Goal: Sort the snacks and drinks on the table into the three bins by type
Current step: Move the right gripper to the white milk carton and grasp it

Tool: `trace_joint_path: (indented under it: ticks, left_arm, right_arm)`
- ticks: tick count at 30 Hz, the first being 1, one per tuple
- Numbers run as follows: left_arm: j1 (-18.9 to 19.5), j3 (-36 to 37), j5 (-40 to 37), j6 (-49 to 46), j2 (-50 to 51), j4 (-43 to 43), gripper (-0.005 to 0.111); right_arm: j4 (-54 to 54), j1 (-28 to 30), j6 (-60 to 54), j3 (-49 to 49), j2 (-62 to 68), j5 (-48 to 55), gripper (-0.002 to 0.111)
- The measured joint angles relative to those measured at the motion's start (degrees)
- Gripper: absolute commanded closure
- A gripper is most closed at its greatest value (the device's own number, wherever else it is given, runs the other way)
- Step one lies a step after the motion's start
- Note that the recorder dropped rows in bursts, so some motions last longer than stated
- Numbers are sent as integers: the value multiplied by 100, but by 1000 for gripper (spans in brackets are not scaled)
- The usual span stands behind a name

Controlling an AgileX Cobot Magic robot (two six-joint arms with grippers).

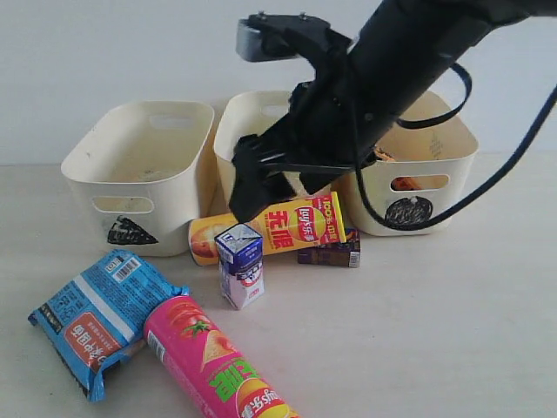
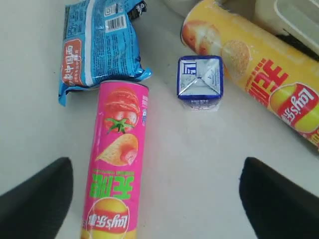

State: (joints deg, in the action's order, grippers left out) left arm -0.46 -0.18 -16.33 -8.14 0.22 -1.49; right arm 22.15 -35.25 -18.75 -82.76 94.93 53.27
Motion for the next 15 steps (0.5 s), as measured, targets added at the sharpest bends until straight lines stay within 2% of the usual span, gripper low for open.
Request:
trace_joint_path:
  ticks: [15]
  left_arm:
    - [0, 0, 0, 0, 0, 0, 102]
  right_arm:
    - [-367, -246, 298, 0, 1326, -1535, 21]
